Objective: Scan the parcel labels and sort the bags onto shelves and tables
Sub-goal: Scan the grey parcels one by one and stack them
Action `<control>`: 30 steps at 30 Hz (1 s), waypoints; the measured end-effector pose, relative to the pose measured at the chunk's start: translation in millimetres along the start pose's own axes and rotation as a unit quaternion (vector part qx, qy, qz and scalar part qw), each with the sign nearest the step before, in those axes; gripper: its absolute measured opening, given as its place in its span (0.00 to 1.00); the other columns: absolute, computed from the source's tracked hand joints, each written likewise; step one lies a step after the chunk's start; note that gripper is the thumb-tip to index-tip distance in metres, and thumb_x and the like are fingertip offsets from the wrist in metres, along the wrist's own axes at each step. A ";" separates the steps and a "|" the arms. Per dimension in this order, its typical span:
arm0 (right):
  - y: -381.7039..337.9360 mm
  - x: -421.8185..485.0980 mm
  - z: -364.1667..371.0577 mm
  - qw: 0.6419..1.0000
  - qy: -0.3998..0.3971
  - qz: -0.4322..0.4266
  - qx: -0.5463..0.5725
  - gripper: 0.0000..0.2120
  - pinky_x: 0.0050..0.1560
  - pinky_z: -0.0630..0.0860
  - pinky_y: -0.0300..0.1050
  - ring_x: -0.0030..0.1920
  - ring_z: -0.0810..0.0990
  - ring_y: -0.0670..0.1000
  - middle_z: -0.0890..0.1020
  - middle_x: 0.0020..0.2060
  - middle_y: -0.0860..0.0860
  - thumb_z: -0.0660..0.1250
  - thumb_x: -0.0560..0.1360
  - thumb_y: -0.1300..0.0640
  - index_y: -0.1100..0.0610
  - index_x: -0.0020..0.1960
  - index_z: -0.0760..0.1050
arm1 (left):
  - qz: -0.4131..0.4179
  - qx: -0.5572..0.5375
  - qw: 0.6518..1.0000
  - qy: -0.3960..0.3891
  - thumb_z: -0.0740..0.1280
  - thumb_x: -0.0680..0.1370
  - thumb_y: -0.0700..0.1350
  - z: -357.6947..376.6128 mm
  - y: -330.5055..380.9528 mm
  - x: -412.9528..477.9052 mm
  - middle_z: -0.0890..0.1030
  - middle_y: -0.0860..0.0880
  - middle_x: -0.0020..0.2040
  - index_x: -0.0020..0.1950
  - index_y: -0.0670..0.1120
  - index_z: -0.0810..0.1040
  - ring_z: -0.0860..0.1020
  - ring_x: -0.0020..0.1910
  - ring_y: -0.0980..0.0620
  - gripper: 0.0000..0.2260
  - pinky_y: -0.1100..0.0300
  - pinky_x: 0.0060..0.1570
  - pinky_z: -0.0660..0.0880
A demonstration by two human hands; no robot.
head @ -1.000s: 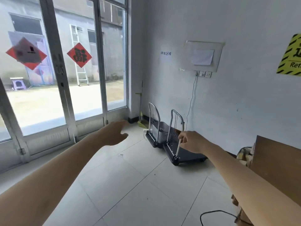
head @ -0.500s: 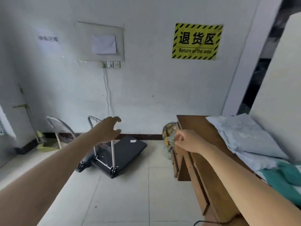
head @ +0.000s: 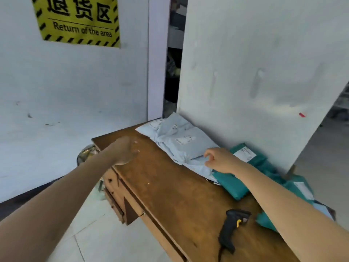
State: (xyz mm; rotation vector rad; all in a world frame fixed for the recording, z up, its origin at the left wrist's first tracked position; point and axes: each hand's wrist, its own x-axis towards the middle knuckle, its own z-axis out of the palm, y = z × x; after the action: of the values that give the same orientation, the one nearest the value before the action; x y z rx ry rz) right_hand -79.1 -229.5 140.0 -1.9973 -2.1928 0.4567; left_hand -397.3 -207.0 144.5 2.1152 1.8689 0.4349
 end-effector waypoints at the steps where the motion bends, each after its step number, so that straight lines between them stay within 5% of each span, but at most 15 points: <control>1: 10.6 5.3 -1.7 1.000 0.009 0.022 0.010 0.17 0.50 0.69 0.40 0.57 0.77 0.52 0.79 0.60 0.53 0.64 0.77 0.56 0.56 0.64 0.73 | 0.021 -0.006 1.000 -0.007 0.65 0.78 0.48 6.2 6.1 20.4 0.74 0.43 0.67 0.69 0.45 0.71 0.73 0.66 0.45 0.20 0.54 0.63 0.70; 8: 72.7 13.5 14.2 0.982 0.004 0.182 0.039 0.17 0.54 0.70 0.40 0.59 0.77 0.52 0.79 0.60 0.54 0.65 0.78 0.54 0.57 0.66 0.73 | 0.144 -0.028 0.981 -0.128 0.62 0.79 0.48 68.1 56.6 142.2 0.73 0.46 0.66 0.68 0.48 0.69 0.73 0.62 0.46 0.17 0.57 0.58 0.70; 15: 114.4 44.0 43.9 0.927 0.068 0.354 0.107 0.16 0.50 0.68 0.40 0.56 0.76 0.53 0.78 0.60 0.55 0.66 0.77 0.53 0.57 0.63 0.75 | 0.268 -0.042 0.933 -0.235 0.64 0.78 0.48 139.0 108.9 245.4 0.75 0.45 0.63 0.65 0.48 0.71 0.73 0.52 0.51 0.16 0.63 0.55 0.66; 19: 118.7 58.2 61.7 0.885 0.088 0.432 0.147 0.15 0.48 0.73 0.43 0.48 0.77 0.51 0.80 0.56 0.54 0.65 0.77 0.52 0.54 0.62 0.74 | 0.325 -0.013 0.899 -0.293 0.63 0.79 0.49 159.9 131.8 287.2 0.74 0.45 0.65 0.67 0.47 0.70 0.74 0.59 0.48 0.17 0.64 0.55 0.65; 24: 123.7 74.5 89.8 0.837 0.107 0.496 0.205 0.15 0.47 0.73 0.41 0.50 0.79 0.52 0.80 0.56 0.55 0.67 0.76 0.53 0.56 0.61 0.75 | 0.343 -0.027 0.880 -0.326 0.64 0.79 0.47 194.7 172.2 331.7 0.73 0.42 0.66 0.67 0.44 0.71 0.74 0.61 0.44 0.17 0.57 0.59 0.70; 30: 157.4 106.5 101.6 0.840 0.060 0.493 0.220 0.16 0.57 0.74 0.48 0.55 0.77 0.57 0.77 0.55 0.57 0.64 0.77 0.55 0.60 0.63 0.70 | 0.303 -0.084 0.875 -0.368 0.65 0.78 0.47 263.3 222.5 350.2 0.72 0.41 0.67 0.68 0.43 0.69 0.74 0.61 0.45 0.20 0.59 0.55 0.68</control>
State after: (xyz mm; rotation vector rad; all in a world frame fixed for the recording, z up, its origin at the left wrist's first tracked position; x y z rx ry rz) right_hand 27.4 -125.8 -16.0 -2.5822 -0.7001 0.8014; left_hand -48.3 110.3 6.5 2.2520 0.7154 -0.1033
